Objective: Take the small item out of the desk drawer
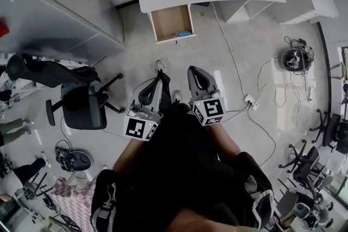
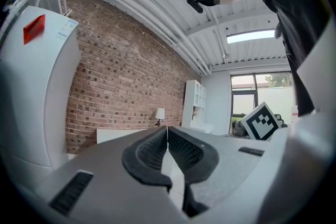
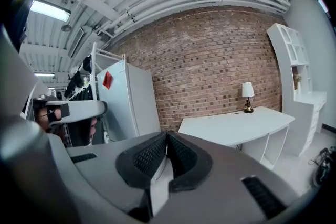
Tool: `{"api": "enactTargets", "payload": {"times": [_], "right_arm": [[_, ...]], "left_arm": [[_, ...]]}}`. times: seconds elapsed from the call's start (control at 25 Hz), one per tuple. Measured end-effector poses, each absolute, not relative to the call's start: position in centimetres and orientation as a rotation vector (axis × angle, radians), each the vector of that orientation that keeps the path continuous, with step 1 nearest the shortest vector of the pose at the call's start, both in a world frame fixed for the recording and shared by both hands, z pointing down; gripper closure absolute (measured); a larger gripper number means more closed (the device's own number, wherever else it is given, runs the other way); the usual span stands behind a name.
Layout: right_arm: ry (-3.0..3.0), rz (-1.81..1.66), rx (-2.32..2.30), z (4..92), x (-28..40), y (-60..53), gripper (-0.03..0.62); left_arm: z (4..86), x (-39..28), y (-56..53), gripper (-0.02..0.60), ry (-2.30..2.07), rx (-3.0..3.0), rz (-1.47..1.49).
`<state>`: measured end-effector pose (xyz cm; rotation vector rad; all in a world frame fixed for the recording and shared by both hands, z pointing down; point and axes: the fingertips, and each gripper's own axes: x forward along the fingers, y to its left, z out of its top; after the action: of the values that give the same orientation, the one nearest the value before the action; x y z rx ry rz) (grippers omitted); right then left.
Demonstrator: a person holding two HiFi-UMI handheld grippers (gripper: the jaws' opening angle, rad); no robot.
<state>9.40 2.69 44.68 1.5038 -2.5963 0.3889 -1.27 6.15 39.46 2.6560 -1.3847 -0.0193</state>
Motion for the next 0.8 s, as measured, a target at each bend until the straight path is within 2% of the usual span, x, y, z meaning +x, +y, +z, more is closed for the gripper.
{"api": "enactTargets", "payload": {"times": [0.32, 0.8], "right_arm": [[-2.529, 0.431, 1.502, 47.3, 9.0, -5.4, 0.566], [-2.353, 0.623, 1.415, 60.3, 7.4, -19.0, 0.562]], "left_arm": [[40.8, -1.4, -2.5, 0.571, -1.314, 2.653, 0.003], [45.9, -3.6, -16.5, 0.571, -1.283, 2.564, 0.055]]}}
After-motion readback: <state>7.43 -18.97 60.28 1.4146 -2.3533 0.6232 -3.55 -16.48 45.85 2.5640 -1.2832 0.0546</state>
